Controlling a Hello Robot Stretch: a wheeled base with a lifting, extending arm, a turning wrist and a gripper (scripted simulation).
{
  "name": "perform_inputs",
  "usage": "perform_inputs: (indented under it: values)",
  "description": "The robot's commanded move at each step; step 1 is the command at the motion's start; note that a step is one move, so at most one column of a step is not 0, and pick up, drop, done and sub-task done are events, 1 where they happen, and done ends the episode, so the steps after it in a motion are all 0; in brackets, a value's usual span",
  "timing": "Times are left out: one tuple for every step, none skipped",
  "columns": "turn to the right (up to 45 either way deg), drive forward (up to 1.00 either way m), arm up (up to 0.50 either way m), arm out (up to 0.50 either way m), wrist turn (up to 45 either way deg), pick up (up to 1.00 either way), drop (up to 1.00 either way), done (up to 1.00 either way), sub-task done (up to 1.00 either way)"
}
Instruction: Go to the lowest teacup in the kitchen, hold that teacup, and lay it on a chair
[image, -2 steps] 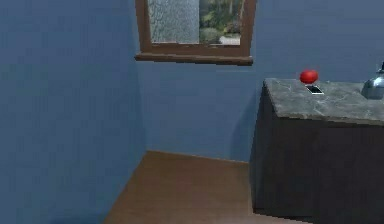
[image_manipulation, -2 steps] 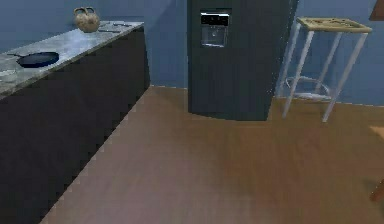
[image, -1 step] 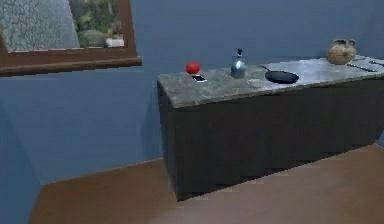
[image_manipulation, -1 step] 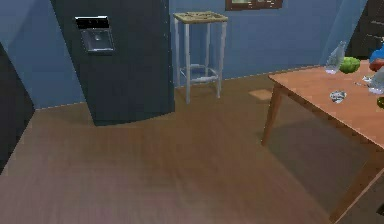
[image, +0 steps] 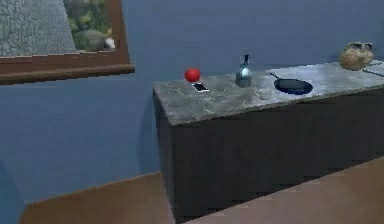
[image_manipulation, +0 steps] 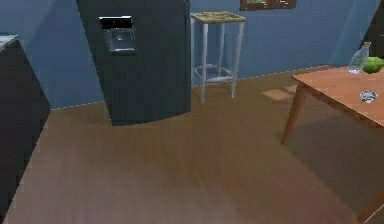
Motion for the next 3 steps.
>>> perform_inputs:
  values:
    - [9.0,0.00,0.00,0.00,0.0,0.00,0.00,0.00,0.00]
    - [0.0,0.45,0.00,0.00,0.0,0.00,0.00,0.00,0.00]
    - [45.0,0.00,0.00,0.00,0.0,0.00,0.00,0.00,0.00]
